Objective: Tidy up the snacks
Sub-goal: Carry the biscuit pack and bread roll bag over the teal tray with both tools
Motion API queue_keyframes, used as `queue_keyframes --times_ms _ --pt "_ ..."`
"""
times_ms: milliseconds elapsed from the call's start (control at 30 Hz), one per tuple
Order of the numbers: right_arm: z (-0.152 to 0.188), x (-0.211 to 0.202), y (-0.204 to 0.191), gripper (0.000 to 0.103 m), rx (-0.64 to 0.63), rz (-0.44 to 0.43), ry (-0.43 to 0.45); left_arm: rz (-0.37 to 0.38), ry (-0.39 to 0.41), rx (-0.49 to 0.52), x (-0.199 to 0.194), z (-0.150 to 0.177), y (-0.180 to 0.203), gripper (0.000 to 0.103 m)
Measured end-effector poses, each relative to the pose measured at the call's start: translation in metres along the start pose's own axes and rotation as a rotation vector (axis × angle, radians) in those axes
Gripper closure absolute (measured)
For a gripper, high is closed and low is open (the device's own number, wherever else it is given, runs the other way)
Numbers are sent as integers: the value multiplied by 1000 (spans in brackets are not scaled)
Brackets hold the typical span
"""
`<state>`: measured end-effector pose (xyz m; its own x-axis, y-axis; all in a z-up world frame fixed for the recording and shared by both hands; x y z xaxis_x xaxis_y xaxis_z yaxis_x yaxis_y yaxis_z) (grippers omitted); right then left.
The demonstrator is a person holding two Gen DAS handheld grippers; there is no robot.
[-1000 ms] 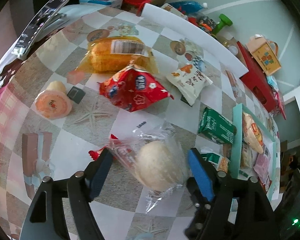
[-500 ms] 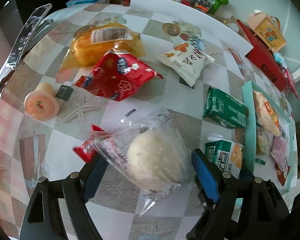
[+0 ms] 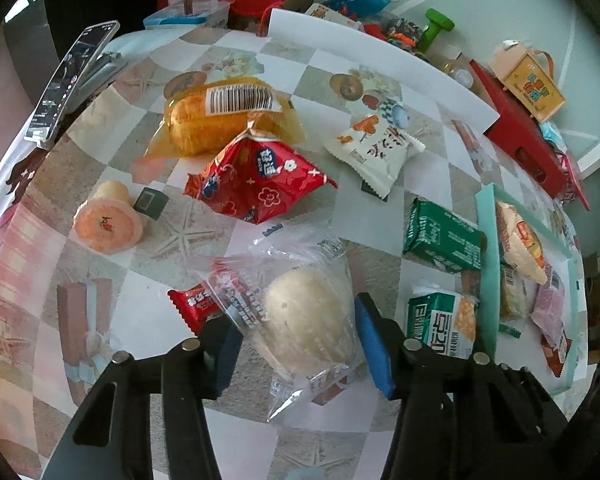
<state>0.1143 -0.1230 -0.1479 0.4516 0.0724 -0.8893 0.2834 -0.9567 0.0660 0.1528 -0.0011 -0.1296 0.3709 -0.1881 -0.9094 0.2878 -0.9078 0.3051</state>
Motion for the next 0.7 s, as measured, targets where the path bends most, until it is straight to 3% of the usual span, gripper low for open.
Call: queue_keyframes --times_ms 367,700 --pt "-7 -23 1 45 25 -27 75 45 57 15 -23 -1 5 54" --pt "-14 -46 7 45 42 -20 143 105 177 9 -58 -12 8 55"
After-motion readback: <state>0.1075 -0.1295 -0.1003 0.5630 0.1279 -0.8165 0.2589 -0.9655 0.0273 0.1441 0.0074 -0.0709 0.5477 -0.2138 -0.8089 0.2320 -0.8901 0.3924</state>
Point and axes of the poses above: each gripper's, at about its wrist camera, not at the fingertips, and x roughly the way its jaws point, y to its right, z to its underside, the point moved 5 cm from there along x, roughly the way its jaws point, and after that the axes turned 15 degrees about -x, right-handed, at the moved point
